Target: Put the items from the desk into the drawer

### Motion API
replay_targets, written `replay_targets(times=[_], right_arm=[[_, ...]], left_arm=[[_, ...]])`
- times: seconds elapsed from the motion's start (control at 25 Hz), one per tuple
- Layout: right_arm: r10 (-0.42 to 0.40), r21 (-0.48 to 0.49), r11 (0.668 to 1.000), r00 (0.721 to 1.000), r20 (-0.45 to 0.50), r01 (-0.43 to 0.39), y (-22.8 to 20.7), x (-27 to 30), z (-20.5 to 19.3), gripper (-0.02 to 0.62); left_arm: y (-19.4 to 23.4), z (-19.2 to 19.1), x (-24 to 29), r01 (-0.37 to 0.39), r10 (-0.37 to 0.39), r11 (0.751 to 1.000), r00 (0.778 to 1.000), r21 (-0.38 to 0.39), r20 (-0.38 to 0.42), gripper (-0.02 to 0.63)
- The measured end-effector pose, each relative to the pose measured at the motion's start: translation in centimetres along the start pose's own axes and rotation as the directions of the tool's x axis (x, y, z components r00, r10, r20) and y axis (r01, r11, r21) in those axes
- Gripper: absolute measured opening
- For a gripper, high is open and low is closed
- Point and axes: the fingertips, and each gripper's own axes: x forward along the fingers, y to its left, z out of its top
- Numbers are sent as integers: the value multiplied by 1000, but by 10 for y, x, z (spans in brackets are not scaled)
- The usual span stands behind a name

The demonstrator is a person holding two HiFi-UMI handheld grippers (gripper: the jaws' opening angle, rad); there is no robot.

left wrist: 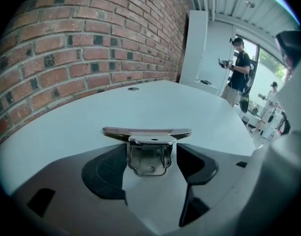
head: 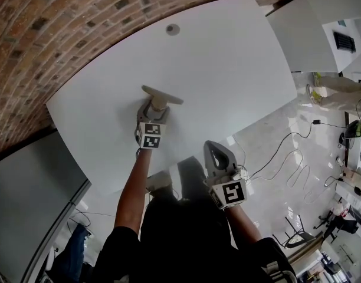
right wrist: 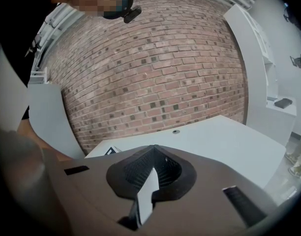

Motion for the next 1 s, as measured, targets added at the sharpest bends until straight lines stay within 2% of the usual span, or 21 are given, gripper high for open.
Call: replay_targets(times=[0.28, 0.36, 0.68, 1.0], right_arm=[[5, 1, 1000, 1000, 11, -5, -3, 0, -2, -2], [4, 6, 1000, 1000, 11, -4, -3, -2, -2, -2], [8, 0, 1000, 1000, 16, -8, 1, -8, 0, -2], [26, -7, 1000, 999, 27, -26, 13, -10, 8, -2]], left_arm=[[5, 1, 4, -32, 32, 999, 999, 9, -5, 291], [3, 1, 2, -34, 34, 999, 999, 20, -6, 273], [-4, -2, -6, -2, 2, 999, 1000, 32, 0, 247], [-11, -14, -28, 10, -10, 1000, 1000, -3, 5, 245]])
